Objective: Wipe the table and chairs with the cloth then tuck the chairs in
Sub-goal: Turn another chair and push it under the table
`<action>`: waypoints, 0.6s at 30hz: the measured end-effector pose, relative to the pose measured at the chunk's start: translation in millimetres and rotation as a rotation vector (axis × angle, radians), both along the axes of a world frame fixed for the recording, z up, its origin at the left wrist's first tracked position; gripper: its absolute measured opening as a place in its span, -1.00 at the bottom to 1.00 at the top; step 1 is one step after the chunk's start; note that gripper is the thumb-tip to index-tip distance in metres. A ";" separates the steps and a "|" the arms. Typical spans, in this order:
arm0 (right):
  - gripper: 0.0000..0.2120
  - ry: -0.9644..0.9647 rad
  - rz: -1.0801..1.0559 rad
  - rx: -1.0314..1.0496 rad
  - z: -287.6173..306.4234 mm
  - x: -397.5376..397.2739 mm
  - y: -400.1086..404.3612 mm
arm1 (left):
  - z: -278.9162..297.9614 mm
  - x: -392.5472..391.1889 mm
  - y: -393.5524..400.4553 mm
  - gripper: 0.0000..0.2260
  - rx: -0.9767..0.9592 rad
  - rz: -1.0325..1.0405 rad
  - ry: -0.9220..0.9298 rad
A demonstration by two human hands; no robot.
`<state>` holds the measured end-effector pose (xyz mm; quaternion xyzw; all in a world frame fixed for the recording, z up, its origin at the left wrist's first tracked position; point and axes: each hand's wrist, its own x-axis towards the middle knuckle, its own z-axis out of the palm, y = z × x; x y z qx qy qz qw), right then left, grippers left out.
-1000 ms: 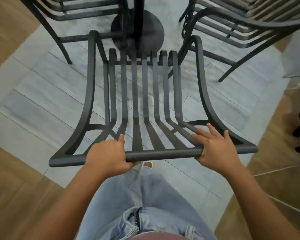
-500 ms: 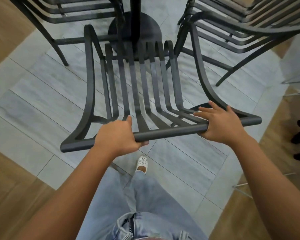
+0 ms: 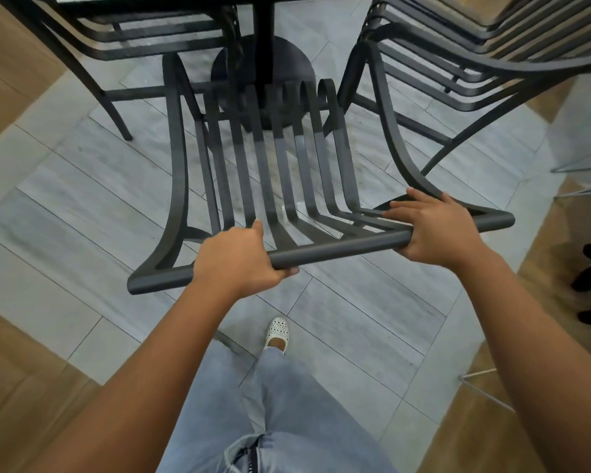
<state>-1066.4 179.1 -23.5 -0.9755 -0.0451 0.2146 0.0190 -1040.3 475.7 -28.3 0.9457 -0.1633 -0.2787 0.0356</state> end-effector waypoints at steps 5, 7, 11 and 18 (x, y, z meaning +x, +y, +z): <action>-0.58 -0.020 0.001 0.004 0.1 32.2 -10.9 | 1.1 24.9 -12.3 -0.31 -0.012 0.025 -0.031; -0.58 -0.007 -0.015 -0.005 1.1 45.6 -12.1 | -0.1 35.9 -14.1 -0.34 -0.034 0.029 -0.044; -0.59 0.043 -0.008 -0.021 1.3 58.2 -9.7 | -2.7 47.3 -12.9 -0.35 -0.030 0.022 -0.022; -0.59 -0.026 0.002 -0.019 -4.8 56.6 -12.7 | 1.5 46.7 -14.0 -0.29 -0.003 0.018 -0.017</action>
